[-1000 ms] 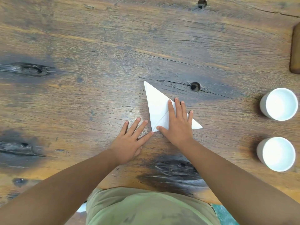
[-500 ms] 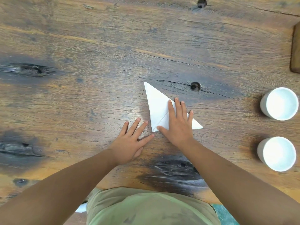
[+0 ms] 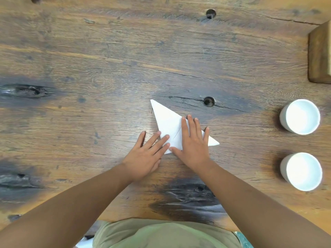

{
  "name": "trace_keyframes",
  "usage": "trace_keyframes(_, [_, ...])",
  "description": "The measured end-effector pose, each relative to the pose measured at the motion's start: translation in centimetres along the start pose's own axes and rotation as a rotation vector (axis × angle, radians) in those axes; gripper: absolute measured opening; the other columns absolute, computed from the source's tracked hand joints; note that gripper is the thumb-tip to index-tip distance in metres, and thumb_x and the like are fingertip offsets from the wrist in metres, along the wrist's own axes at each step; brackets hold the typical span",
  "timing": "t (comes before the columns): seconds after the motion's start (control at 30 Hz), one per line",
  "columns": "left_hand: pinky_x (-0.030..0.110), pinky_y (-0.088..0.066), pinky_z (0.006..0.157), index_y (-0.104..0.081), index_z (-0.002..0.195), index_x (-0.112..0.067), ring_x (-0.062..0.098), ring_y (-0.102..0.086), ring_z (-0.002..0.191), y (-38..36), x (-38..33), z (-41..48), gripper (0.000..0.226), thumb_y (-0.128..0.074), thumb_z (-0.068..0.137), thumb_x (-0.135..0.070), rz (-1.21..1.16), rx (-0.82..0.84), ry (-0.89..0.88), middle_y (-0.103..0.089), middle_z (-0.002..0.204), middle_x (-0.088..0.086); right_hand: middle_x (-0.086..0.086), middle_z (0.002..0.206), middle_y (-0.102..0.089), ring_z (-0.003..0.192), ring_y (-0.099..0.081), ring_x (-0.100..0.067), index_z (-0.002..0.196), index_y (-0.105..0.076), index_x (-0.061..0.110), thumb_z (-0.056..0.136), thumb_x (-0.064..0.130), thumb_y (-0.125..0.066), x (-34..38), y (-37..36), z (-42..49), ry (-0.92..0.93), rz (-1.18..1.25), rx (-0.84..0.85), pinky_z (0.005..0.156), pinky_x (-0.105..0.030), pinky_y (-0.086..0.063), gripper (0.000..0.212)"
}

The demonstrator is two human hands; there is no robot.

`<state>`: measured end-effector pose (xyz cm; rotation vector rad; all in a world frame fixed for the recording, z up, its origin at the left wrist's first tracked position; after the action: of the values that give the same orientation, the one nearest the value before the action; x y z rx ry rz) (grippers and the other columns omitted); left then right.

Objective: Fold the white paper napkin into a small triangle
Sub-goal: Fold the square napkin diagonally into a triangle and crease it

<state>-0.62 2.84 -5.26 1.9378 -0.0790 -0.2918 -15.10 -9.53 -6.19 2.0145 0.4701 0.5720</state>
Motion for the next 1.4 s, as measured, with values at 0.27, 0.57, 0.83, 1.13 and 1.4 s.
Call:
trace_keyframes(0.27, [0.067,-0.012,0.114,-0.01,0.157,-0.015,0.027,-0.004,0.152,0.1,0.8,0.3,0.063,-0.027,0.103,-0.041,0.05,0.078,-0.026,0.0,0.165,0.008,-0.009,0.165,0.01,0.152,0.008,-0.03,0.155,0.011,0.013,0.077,0.071,-0.061,-0.3,-0.3,0.2,-0.01,-0.019,0.014,0.118,-0.064,-0.003,0.121])
trace_keyframes(0.57, [0.066,-0.033,0.107,-0.047,0.141,-0.012,0.039,-0.045,0.132,1.3,0.2,2.5,0.054,-0.06,0.091,-0.025,0.108,-0.09,-0.08,-0.051,0.137,0.022,-0.009,0.165,0.011,0.152,0.01,-0.028,0.155,0.011,0.01,0.082,0.074,-0.05,-0.2,0.0,0.3,-0.016,-0.023,0.029,0.118,-0.063,-0.002,0.115])
trace_keyframes(0.83, [0.058,-0.04,0.102,-0.052,0.118,-0.01,0.036,-0.048,0.126,2.2,0.5,4.1,0.039,-0.036,0.083,-0.002,0.109,-0.147,-0.14,-0.05,0.135,0.02,-0.012,0.165,0.006,0.152,0.006,-0.03,0.155,0.007,0.006,0.079,0.074,-0.053,-0.4,0.1,0.5,0.02,-0.064,0.024,0.118,-0.065,-0.002,0.118])
trace_keyframes(1.13, [0.051,-0.04,0.104,-0.052,0.127,-0.008,0.032,-0.05,0.121,1.8,1.0,4.5,0.038,-0.056,0.094,-0.026,0.057,-0.206,-0.088,-0.052,0.133,0.015,-0.012,0.165,0.012,0.152,0.011,-0.031,0.154,0.013,0.006,0.073,0.08,-0.054,-0.8,0.1,1.3,0.084,-0.125,0.03,0.118,-0.063,0.0,0.129])
trace_keyframes(1.4, [0.054,-0.036,0.11,-0.045,0.142,-0.004,0.036,-0.039,0.138,1.6,2.0,4.9,0.062,-0.054,0.096,-0.046,0.024,-0.092,-0.002,-0.043,0.149,0.017,-0.013,0.165,0.011,0.151,0.013,-0.031,0.154,0.012,0.005,0.075,0.079,-0.054,-1.0,-0.1,1.1,0.092,-0.121,0.038,0.119,-0.063,-0.001,0.127])
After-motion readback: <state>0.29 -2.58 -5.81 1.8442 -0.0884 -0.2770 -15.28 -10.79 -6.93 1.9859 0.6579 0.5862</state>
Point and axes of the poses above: each hand's wrist, its own z-axis towards the middle knuckle, its own y-axis out of the back of the hand, x = y × z, the point moved 3 cm from there along z, towards the middle knuckle
